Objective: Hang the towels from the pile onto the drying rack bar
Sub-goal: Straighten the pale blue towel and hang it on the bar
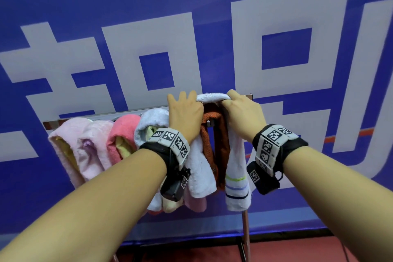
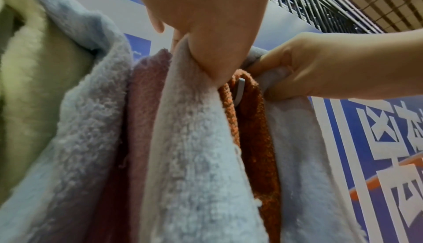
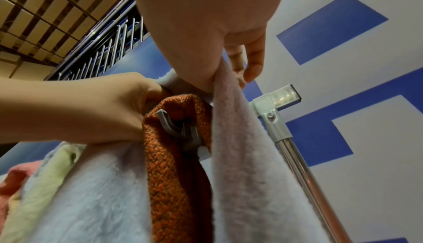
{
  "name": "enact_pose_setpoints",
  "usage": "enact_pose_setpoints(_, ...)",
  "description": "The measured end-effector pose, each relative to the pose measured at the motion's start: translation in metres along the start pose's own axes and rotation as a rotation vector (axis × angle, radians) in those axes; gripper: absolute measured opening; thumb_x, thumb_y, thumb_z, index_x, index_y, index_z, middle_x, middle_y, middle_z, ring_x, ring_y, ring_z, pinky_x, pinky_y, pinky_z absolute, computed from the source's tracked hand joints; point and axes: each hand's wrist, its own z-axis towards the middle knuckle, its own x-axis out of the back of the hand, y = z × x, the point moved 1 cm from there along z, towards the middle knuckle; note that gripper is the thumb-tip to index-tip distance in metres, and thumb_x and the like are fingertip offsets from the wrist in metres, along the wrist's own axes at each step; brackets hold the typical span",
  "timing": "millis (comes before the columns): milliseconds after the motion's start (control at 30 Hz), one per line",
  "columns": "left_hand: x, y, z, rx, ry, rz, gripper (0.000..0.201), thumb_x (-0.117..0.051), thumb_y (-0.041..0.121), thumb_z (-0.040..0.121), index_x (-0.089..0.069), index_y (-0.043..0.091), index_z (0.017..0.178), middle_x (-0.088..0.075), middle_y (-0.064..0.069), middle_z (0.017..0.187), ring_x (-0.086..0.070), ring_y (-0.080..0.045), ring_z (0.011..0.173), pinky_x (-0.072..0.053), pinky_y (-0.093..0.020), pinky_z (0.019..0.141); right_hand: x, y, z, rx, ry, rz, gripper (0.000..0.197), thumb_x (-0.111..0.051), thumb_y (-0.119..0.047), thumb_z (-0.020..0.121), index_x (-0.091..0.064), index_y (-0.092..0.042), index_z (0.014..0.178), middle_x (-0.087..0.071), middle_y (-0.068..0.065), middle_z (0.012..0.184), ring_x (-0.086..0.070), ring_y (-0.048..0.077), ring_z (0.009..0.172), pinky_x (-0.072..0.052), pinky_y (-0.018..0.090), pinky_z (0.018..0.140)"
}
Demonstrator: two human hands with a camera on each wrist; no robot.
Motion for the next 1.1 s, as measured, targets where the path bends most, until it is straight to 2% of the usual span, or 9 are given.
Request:
enact_pose_setpoints(133, -0.012, 0.005, -0.009, 0.017, -0.081, -0.007, 0.01, -0.057, 0.02, 0.08, -0.061, 0.026, 0.087, -0.038, 0.001, 0.091, -0.044, -0.025, 0.096, -0.035, -0.046, 0.083, -0.012, -0.001, 0.003, 0.011, -0.04, 0.019, 0.018, -0.052, -0.01, 0.089, -0.062, -0.018, 0.102, -0.039, -0.003, 0.093, -0.053, 0.021, 0.083, -0.034, 0.031, 0.049)
enact_pose_setpoints(233, -0.017, 0.005, -0.017, 0.025, -0.104, -0.08, 0.012, -0.058, 0.032, 0.072, -0.052, 0.026, 0.08, -0.044, 0.0, 0.1, -0.043, -0.025, 0.1, -0.036, -0.047, 0.087, -0.022, 0.002, -0.003, 0.025, -0.046, 0.04, 0.025, -0.051, -0.012, 0.089, -0.063, -0.022, 0.108, -0.048, -0.003, 0.104, -0.056, 0.023, 0.088, -0.039, 0.032, 0.052)
enact_pose_setpoints(300, -0.015, 0.004, -0.016, 0.027, -0.112, -0.106, 0.011, -0.057, 0.03, 0.073, -0.051, 0.026, 0.081, -0.045, 0.0, 0.101, -0.043, -0.025, 0.101, -0.035, -0.048, 0.088, -0.026, 0.002, -0.003, 0.018, -0.03, 0.059, 0.025, -0.051, -0.014, 0.089, -0.063, -0.023, 0.109, -0.05, -0.003, 0.108, -0.057, 0.024, 0.09, -0.043, 0.033, 0.054)
enact_pose_setpoints(500, -0.015, 0.008, -0.002, 0.023, -0.056, -0.057, 0.016, -0.061, 0.016, 0.077, -0.06, 0.025, 0.09, -0.047, -0.001, 0.101, -0.045, -0.025, 0.099, -0.037, -0.047, 0.086, -0.026, 0.005, 0.004, -0.02, 0.004, 0.053, 0.015, -0.052, -0.009, 0.088, -0.062, -0.015, 0.098, -0.045, -0.001, 0.097, -0.053, 0.022, 0.08, -0.032, 0.029, 0.048)
enact_pose_setpoints(667, -0.02, 0.017, -0.009, 0.012, -0.039, -0.086, 0.012, -0.061, 0.019, 0.081, -0.059, 0.025, 0.091, -0.047, -0.001, 0.101, -0.047, -0.024, 0.099, -0.038, -0.047, 0.087, -0.024, 0.011, 0.002, -0.007, -0.012, 0.057, 0.016, -0.051, -0.013, 0.091, -0.063, -0.015, 0.101, -0.049, 0.0, 0.099, -0.055, 0.023, 0.082, -0.047, 0.035, 0.053)
enact_pose_setpoints(833, -0.019, 0.011, -0.017, -0.013, -0.073, -0.163, 0.025, -0.058, 0.024, 0.077, -0.059, 0.023, 0.102, -0.05, -0.003, 0.108, -0.047, -0.026, 0.104, -0.036, -0.05, 0.092, -0.035, 0.006, -0.006, 0.01, -0.064, 0.062, 0.017, -0.05, -0.017, 0.092, -0.064, -0.019, 0.101, -0.043, -0.003, 0.092, -0.055, 0.023, 0.081, -0.038, 0.032, 0.054)
enact_pose_setpoints(933, -0.017, 0.007, -0.02, -0.028, -0.104, -0.267, 0.036, -0.055, 0.024, 0.076, -0.058, 0.023, 0.112, -0.052, -0.004, 0.115, -0.048, -0.027, 0.109, -0.036, -0.048, 0.092, -0.034, 0.004, -0.007, -0.003, -0.075, 0.077, 0.019, -0.048, -0.018, 0.093, -0.064, -0.019, 0.102, -0.043, -0.004, 0.091, -0.05, 0.019, 0.078, -0.041, 0.033, 0.056)
enact_pose_setpoints(1033, -0.012, -0.002, -0.024, -0.056, -0.142, -0.503, 0.047, -0.052, 0.02, 0.077, -0.057, 0.028, 0.123, -0.051, -0.002, 0.126, -0.048, -0.026, 0.119, -0.033, -0.047, 0.099, -0.03, 0.005, -0.008, 0.01, -0.112, 0.081, 0.021, -0.046, -0.02, 0.094, -0.064, -0.021, 0.106, -0.05, -0.001, 0.095, -0.053, 0.021, 0.081, -0.045, 0.034, 0.06)
enact_pose_setpoints(1100, -0.006, -0.009, -0.025, -0.018, -0.135, -0.706, 0.038, -0.052, 0.015, 0.079, -0.063, 0.026, 0.113, -0.055, -0.003, 0.126, -0.05, -0.026, 0.118, -0.033, -0.045, 0.104, -0.027, 0.005, -0.01, 0.008, -0.143, 0.073, 0.02, -0.046, -0.022, 0.095, -0.064, -0.021, 0.105, -0.049, -0.002, 0.094, -0.053, 0.021, 0.082, -0.043, 0.033, 0.061)
